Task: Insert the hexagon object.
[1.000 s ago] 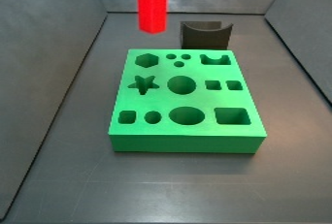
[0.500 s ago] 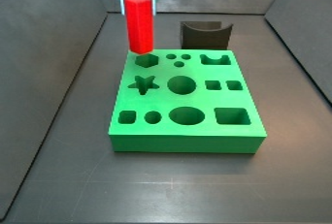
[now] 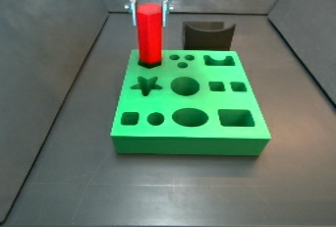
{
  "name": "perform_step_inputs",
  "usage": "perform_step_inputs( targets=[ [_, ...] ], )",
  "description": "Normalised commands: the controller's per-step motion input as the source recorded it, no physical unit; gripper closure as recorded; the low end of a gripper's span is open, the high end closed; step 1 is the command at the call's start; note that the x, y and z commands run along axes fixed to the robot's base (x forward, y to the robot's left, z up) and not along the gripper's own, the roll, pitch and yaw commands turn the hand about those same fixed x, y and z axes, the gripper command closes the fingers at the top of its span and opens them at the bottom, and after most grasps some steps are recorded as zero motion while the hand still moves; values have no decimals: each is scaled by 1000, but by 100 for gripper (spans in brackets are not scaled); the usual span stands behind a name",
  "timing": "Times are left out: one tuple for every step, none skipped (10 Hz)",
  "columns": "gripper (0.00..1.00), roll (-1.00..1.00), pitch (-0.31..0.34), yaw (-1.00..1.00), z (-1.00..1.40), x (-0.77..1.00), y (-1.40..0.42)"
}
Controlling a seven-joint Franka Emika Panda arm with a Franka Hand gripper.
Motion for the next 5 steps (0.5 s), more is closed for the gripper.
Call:
perform_step_inputs(
  targets=[
    [100, -97, 0, 0, -280, 0, -160],
    [100, -111, 0, -11, -257, 26, -154],
    [100, -176, 0, -3, -369, 197, -54],
    [100, -174, -6, -3, -486, 97, -37],
    [100, -207, 0, -31, -454, 111, -137]
  ],
)
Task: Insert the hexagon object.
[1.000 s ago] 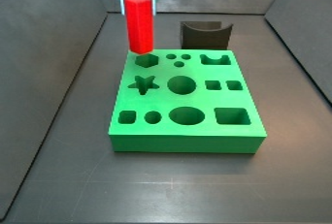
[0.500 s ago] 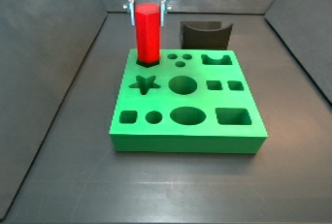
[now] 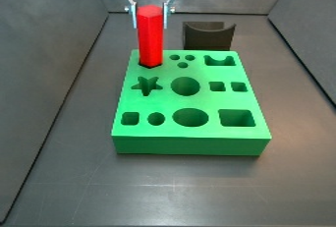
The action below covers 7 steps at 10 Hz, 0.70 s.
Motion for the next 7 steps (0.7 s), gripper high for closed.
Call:
perform_step_inputs(
  targets=[
    [100, -276, -19, -94, -420, 31, -174],
    [100, -317, -56, -117, -437, 0, -200],
    [100, -269, 0, -51, -503, 0, -137],
    [100, -156, 0, -3, -583, 0, 0],
    [100, -64, -31, 0, -754, -71, -26],
    [100, 14, 0, 0, -683, -11, -31],
    [100, -69, -43, 0, -343, -20, 0]
  ],
)
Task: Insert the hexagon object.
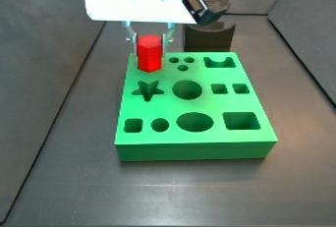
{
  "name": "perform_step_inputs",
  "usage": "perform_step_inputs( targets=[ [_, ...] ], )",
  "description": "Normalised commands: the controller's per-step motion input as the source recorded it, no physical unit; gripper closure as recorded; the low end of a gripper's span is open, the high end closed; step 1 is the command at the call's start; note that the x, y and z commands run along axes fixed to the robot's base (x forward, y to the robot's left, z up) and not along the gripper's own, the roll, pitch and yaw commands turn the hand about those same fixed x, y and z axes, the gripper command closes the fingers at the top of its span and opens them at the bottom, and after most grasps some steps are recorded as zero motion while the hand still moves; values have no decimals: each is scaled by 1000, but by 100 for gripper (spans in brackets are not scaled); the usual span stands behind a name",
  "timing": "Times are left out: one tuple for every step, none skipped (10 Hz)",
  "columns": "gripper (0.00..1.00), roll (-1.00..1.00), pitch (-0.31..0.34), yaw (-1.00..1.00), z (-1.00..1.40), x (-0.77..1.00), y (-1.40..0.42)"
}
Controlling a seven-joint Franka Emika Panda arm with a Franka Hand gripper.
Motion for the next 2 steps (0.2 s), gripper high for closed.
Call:
perform_step_inputs(
  targets=[
    [100, 11, 0, 0, 0, 0, -3],
    [100, 0, 0, 0, 0, 0, 0]
  ],
)
